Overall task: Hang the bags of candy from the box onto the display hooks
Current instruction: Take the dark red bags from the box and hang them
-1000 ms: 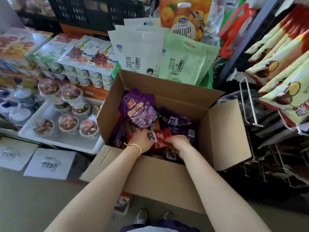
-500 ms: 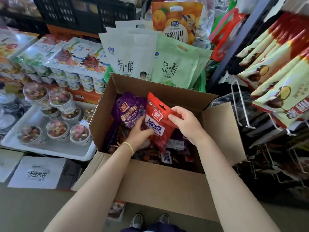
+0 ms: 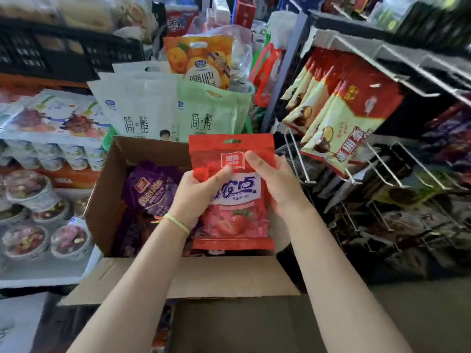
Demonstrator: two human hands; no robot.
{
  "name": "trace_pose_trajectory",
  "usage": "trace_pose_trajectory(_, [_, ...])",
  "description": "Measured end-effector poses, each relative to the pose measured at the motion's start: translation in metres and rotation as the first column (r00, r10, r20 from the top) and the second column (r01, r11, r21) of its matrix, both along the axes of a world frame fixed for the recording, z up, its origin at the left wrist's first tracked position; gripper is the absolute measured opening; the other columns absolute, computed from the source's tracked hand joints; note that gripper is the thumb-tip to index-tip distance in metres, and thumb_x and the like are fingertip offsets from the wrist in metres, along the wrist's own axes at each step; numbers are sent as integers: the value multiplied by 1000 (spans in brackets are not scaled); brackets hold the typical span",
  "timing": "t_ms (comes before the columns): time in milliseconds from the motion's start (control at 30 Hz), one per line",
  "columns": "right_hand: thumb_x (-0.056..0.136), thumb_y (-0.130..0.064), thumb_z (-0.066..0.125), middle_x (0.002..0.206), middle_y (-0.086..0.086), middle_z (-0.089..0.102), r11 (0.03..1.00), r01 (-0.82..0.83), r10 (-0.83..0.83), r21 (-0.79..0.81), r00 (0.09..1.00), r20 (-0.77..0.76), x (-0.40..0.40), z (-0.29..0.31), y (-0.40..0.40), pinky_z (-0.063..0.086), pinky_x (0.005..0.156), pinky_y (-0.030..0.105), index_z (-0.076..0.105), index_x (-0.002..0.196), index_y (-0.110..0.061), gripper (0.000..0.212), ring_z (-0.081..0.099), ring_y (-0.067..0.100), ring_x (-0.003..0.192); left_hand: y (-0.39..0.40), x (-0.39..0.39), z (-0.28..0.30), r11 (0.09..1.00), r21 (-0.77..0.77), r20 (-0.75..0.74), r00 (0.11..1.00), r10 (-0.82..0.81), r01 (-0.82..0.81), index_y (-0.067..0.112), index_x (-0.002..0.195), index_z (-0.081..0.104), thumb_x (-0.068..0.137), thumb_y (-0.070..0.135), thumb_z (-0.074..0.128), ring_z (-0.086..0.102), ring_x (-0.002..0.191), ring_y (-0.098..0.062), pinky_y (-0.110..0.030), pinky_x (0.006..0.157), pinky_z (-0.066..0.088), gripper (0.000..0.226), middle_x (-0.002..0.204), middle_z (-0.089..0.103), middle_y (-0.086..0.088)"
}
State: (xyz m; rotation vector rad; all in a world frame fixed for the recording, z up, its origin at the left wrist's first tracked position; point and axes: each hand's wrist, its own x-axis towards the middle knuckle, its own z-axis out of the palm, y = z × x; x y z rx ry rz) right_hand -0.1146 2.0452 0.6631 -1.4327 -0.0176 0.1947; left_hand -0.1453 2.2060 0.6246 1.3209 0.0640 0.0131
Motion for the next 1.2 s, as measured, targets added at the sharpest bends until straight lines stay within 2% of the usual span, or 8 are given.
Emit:
trace_pose_trajectory(133, [80,-30,75,101,7,78,997,73,-74,16,989,129,-16,36,-39,57,93,45,77,91,-22,13,74,27,96,-40,-6,43,999,-38,105,994,20,-16,19,98,79,78,51,80,71,103,-39,-57,95,55,37,105,77,-13])
trace_pose_trajectory(233, [87,-21,71,98,5,78,991,113,-125,77,974,190,-25,56,-79,60,85,38,76,92,-22,7,75,25,93,-80,-8,74,996,-93,184,983,9,8,18,98,77,78,37,82,73,98,-33,-49,91,58,27,103,77,-12])
trace_pose_trajectory(300, [83,-28,73,101,7,78,986,135,-153,98,967,202,-31,65,-113,60,82,36,75,99,-18,20,75,26,94,-113,-9,89,993,-100,208,977,-41,62,13,97,76,79,27,78,74,94,-34,-48,88,59,23,102,76,-16])
trace_pose_trajectory(400, [75,-39,75,104,12,77,979,185,-198,81,956,215,-35,72,-172,59,86,40,74,103,-13,38,74,29,96,-173,-6,97,988,-79,206,972,-112,131,10,92,77,77,22,76,74,88,-32,-44,81,60,19,97,77,-17])
trace_pose_trajectory(533, [87,-26,74,98,11,77,957,282,-291,71,930,223,-27,69,-268,60,83,38,76,96,-13,15,75,28,90,-270,10,94,983,-23,217,961,-172,182,12,97,78,80,20,78,73,97,-36,-50,90,57,18,102,76,-16])
trace_pose_trajectory(667, [91,-18,72,95,9,78,943,327,-332,63,912,240,-7,67,-369,61,79,37,74,97,-13,8,75,27,88,-376,34,93,987,-46,147,978,-144,153,2,106,73,88,20,75,73,97,-36,-54,93,57,26,103,76,-17])
trace_pose_trajectory(833, [89,-16,73,88,8,78,935,352,-353,44,909,221,25,77,-477,61,77,39,74,88,-14,2,76,27,84,-482,70,107,990,5,95,985,-142,142,4,98,75,86,19,78,75,92,-35,-55,91,57,19,97,77,-16])
trace_pose_trajectory(1200, [89,-20,75,94,11,78,927,348,-371,140,905,206,102,91,-560,62,75,34,73,93,-11,10,76,25,86,-589,133,127,997,-74,108,993,38,-30,4,100,71,92,27,72,76,89,-30,-45,83,62,24,96,77,-15])
